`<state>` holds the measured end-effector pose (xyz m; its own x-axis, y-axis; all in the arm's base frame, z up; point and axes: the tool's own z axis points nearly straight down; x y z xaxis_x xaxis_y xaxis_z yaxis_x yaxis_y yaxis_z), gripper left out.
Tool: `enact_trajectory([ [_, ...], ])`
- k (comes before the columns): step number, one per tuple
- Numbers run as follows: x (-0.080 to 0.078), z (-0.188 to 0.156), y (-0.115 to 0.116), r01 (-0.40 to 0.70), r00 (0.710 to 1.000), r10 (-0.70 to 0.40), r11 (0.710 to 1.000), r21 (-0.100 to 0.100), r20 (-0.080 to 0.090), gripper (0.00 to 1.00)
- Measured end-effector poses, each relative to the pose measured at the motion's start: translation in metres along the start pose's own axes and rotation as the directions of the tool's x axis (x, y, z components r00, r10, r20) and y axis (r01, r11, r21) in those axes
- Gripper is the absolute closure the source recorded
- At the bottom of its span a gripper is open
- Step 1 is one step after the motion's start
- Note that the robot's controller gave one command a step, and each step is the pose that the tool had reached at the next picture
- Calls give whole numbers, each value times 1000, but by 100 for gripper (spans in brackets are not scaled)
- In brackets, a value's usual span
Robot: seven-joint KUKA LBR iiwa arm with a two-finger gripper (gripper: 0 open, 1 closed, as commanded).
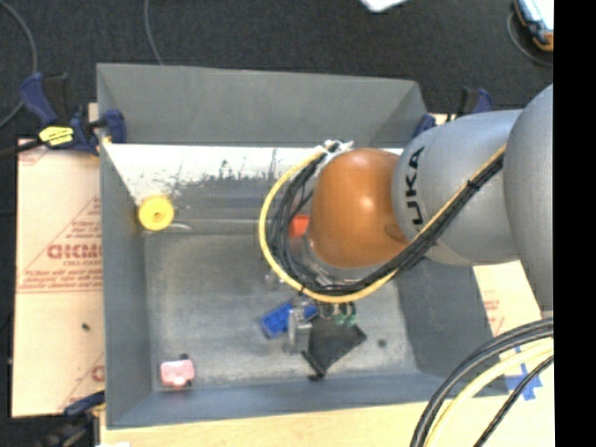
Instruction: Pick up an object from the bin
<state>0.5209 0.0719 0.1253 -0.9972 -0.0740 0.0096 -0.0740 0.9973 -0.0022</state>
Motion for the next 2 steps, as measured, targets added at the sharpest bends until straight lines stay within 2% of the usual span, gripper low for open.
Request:
enact_trajectory([
  [1,-46,46,19,47,999,-47,999,-5,16,100],
  [2,-46,46,19,46,999,-45,999,-6,16,100],
])
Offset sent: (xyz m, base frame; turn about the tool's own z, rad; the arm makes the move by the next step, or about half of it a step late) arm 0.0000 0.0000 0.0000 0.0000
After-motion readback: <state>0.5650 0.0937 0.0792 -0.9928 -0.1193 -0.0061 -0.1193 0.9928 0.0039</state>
